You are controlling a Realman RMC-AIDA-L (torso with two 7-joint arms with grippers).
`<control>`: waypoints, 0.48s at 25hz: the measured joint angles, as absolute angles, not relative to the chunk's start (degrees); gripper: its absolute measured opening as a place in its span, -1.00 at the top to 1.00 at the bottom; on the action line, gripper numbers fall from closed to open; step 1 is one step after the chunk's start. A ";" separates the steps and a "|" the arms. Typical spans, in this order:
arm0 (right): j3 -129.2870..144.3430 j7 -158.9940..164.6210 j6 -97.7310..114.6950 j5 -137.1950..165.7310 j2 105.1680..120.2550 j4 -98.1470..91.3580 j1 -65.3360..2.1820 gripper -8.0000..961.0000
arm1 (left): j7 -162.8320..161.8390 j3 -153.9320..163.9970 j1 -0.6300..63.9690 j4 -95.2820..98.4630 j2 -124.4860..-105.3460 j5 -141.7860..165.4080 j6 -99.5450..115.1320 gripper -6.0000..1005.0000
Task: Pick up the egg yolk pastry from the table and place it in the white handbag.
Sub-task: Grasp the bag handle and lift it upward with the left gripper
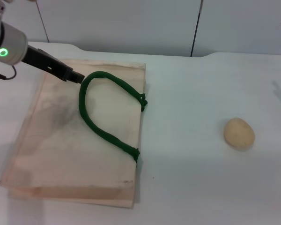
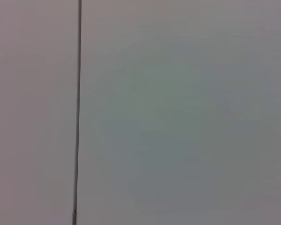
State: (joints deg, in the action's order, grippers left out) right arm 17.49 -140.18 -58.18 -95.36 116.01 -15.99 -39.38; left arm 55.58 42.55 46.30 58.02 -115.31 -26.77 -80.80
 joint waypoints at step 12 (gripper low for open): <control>17.49 -139.76 -58.51 -95.36 116.01 -15.99 -39.30 -0.48 | 55.70 42.71 47.12 53.62 -116.24 -22.09 -73.40 0.14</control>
